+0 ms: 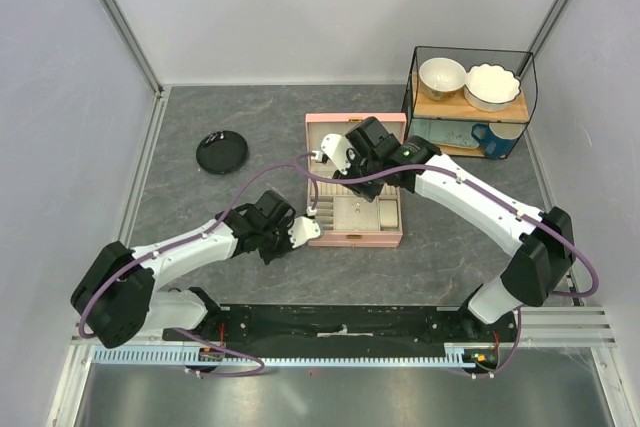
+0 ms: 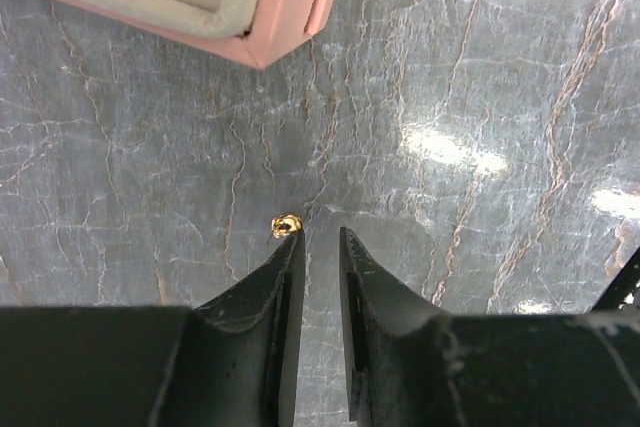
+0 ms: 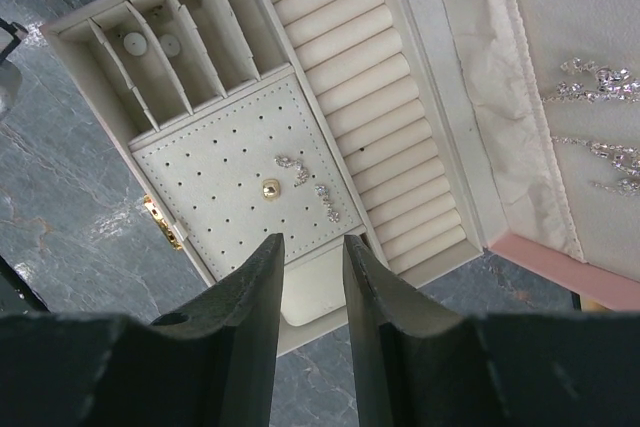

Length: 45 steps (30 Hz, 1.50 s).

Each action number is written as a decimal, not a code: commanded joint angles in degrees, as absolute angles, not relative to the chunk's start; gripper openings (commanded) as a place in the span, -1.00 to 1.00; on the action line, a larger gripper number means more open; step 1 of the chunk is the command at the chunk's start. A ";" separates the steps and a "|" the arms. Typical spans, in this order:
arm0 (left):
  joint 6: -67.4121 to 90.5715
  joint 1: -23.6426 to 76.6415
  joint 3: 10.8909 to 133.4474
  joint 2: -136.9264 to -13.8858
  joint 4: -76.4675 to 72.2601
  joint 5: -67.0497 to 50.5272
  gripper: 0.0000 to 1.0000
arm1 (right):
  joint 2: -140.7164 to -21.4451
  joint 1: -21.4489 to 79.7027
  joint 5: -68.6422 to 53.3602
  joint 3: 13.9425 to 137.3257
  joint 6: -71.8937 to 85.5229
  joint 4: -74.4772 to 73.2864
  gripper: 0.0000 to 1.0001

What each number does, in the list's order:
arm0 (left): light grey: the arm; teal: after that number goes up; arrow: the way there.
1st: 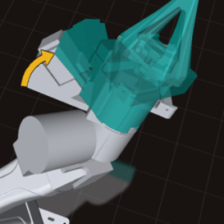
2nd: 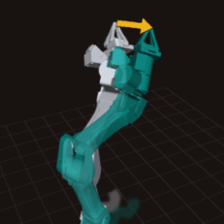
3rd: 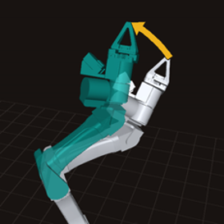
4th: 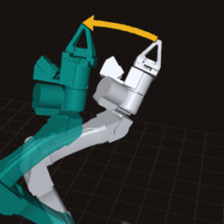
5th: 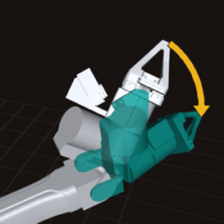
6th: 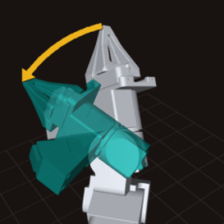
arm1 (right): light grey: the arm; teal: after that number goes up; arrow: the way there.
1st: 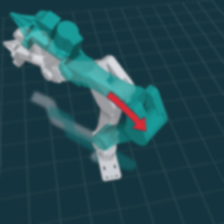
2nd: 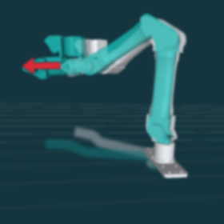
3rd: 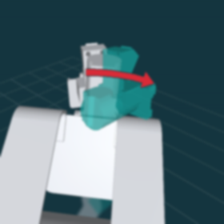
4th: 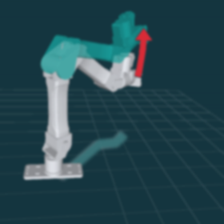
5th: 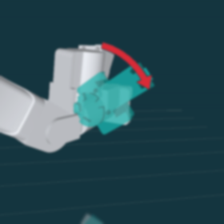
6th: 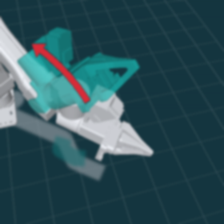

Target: Organize the mixed jewelry

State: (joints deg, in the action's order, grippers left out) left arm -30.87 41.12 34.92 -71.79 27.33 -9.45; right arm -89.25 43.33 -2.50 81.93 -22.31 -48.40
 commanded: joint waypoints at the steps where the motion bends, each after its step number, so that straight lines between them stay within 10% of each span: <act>1: -29.18 41.84 35.16 -73.04 24.61 -7.39 -0.46 | -87.63 43.15 -1.67 81.65 -21.88 -46.93 -0.24; 25: -29.53 42.54 35.95 -76.46 23.82 -6.94 -0.48 | -87.36 42.71 -1.76 81.39 -21.80 -46.93 -0.24; 45: -29.36 42.45 37.18 -76.82 23.90 -6.06 -0.97 | -86.75 42.71 -2.29 81.21 -21.62 -47.02 -0.24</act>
State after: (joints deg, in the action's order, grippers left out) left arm -30.44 42.26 36.69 -77.25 25.39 -7.44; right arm -88.88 42.89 -2.55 81.01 -22.28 -47.86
